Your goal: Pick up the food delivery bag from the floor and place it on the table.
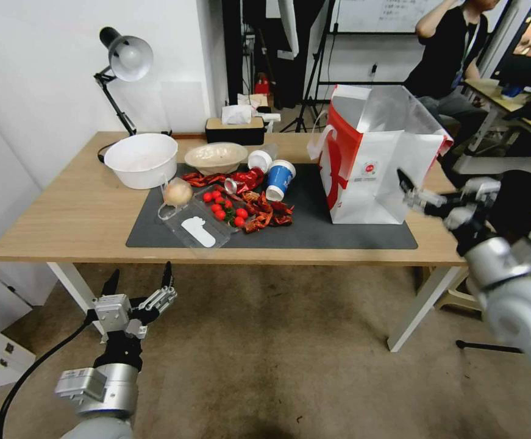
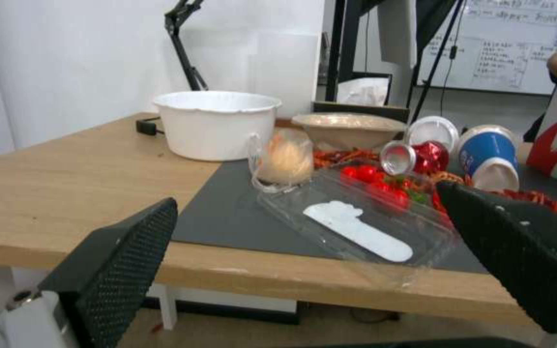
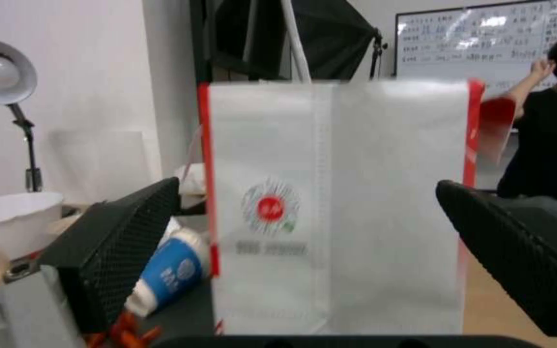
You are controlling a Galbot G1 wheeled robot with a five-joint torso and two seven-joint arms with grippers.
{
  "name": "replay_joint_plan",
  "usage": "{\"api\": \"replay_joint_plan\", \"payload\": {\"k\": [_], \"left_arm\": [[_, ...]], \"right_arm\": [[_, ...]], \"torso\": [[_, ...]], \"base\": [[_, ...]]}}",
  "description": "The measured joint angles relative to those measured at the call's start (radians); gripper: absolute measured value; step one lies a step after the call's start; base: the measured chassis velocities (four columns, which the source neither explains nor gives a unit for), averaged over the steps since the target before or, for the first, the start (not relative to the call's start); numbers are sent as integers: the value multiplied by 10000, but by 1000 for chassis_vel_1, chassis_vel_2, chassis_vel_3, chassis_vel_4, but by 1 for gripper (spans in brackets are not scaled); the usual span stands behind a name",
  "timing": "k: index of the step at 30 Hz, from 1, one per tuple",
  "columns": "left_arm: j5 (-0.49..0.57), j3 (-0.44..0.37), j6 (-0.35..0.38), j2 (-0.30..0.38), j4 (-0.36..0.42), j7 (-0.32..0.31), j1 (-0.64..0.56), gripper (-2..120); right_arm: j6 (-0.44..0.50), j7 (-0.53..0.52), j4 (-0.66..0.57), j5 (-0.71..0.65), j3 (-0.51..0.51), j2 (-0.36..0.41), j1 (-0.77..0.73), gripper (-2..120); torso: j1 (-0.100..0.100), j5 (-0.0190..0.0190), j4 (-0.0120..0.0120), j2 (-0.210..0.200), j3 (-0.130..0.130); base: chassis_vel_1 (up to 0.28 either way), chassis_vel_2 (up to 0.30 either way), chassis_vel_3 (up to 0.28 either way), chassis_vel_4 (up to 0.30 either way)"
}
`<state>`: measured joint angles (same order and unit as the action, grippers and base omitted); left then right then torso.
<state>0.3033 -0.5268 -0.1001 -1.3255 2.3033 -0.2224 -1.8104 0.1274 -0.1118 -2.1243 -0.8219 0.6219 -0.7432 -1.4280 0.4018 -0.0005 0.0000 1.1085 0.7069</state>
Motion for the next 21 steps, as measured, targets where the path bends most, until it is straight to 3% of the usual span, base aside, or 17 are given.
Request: {"api": "replay_joint_plan", "payload": {"k": [2, 8, 21], "left_arm": [[-3, 0, 0, 0, -22, 11, 16, 100], [-50, 62, -79, 30, -420, 406, 201, 100], [57, 25, -279, 177, -775, 740, 306, 100]], "right_arm": [[130, 35, -35, 167, -3, -181, -206, 100], [1027, 144, 95, 1465, -153, -1687, -1634, 100], [1367, 439, 441, 2257, -573, -3108, -2816, 100]], "torso": [[0, 3, -1, 0, 0], [0, 4, -3, 0, 0], [0, 4, -3, 0, 1]], "base": [[0, 0, 0, 0], [0, 0, 0, 0], [0, 0, 0, 0]]}}
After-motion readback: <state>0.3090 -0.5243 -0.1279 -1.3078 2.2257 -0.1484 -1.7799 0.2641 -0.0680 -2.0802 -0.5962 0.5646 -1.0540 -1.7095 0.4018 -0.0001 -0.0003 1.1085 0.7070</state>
